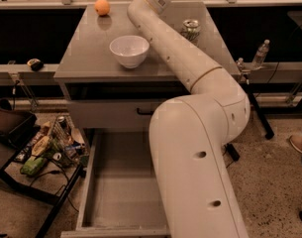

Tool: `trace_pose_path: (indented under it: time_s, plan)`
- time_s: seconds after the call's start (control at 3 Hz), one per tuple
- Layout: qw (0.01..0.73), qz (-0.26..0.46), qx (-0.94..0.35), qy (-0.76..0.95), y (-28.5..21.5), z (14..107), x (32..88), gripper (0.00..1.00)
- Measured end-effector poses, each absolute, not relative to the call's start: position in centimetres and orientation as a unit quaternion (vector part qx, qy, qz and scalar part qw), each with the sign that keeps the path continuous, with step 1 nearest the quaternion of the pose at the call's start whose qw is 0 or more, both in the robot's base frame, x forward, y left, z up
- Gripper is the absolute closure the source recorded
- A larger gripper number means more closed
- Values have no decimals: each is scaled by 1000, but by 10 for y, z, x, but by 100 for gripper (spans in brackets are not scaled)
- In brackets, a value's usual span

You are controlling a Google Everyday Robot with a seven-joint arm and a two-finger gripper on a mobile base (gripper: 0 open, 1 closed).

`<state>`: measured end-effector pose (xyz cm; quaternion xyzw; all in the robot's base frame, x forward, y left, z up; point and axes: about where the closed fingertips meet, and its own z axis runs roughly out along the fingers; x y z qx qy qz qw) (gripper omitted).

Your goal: Pick blue plastic bottle from middle drawer and place on counter

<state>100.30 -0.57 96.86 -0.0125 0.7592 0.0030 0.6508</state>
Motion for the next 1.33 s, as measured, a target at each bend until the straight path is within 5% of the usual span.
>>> trace_pose_path:
  time_s: [1.0, 1.33]
  plan:
    - [651, 7, -22, 758, 7, 931, 990, 100]
    - [651, 7, -20, 759, 6, 934, 988, 82]
